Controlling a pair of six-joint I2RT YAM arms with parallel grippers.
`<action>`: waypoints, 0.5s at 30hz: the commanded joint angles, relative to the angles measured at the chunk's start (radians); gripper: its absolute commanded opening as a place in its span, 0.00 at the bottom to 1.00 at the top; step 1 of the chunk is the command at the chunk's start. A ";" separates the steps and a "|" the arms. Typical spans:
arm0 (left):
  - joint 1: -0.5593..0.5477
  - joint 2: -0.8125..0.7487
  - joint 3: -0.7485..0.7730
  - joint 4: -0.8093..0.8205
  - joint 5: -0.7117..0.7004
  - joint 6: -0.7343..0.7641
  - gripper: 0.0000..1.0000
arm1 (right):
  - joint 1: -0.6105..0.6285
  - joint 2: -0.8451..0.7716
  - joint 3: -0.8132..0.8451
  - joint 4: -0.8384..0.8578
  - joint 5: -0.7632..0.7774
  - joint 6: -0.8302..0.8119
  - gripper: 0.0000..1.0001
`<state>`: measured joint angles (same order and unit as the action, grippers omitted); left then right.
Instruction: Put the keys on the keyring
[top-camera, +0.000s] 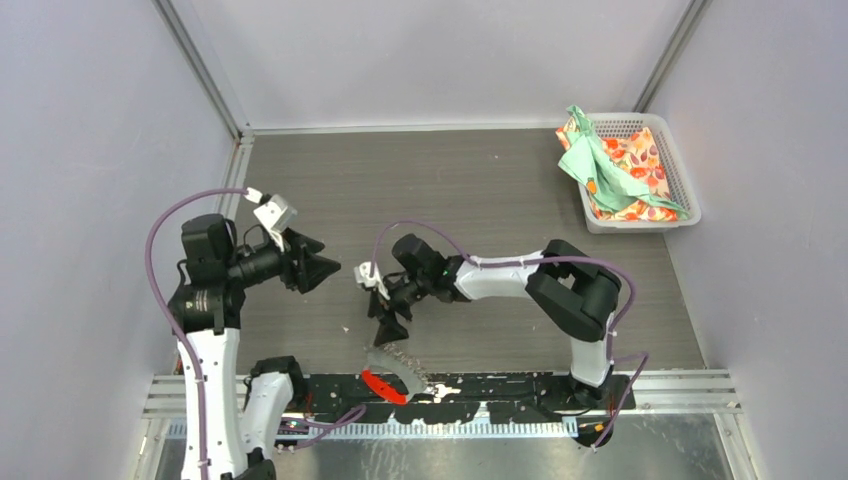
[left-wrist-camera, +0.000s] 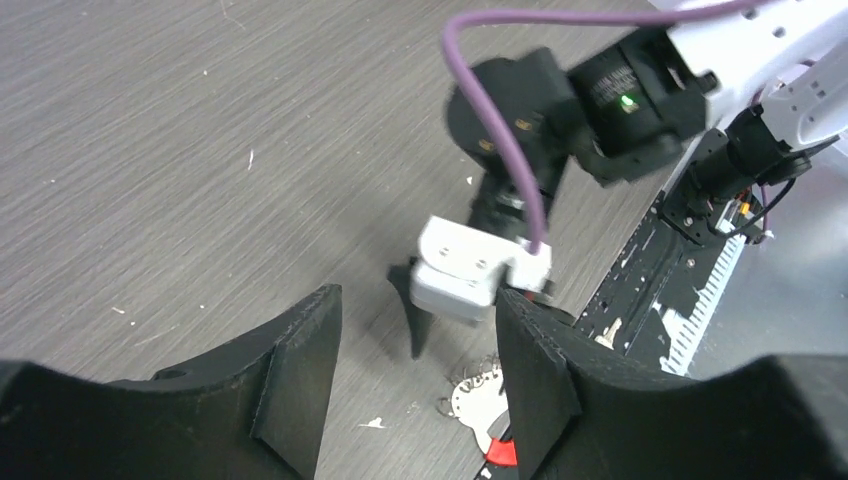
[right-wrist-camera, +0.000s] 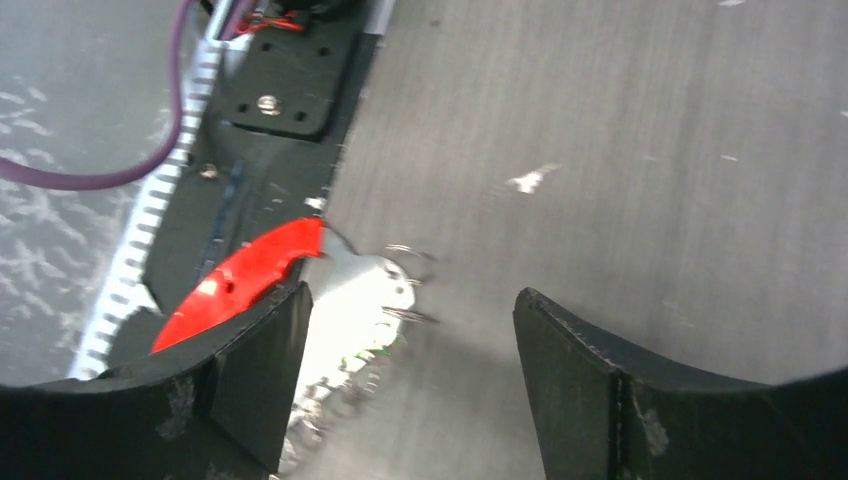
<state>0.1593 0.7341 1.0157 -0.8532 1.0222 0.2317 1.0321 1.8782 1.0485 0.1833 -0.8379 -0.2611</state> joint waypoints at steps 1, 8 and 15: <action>0.005 -0.014 0.062 -0.062 0.024 0.031 0.60 | -0.036 0.065 0.160 -0.251 -0.037 -0.293 0.76; 0.005 0.009 0.071 -0.029 0.017 0.013 0.62 | -0.036 0.190 0.296 -0.336 -0.129 -0.339 0.66; 0.005 0.019 0.074 0.008 0.004 -0.031 0.68 | -0.035 0.277 0.351 -0.301 -0.247 -0.311 0.54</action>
<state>0.1593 0.7525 1.0573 -0.8864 1.0210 0.2356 0.9939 2.1304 1.3464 -0.1242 -0.9813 -0.5552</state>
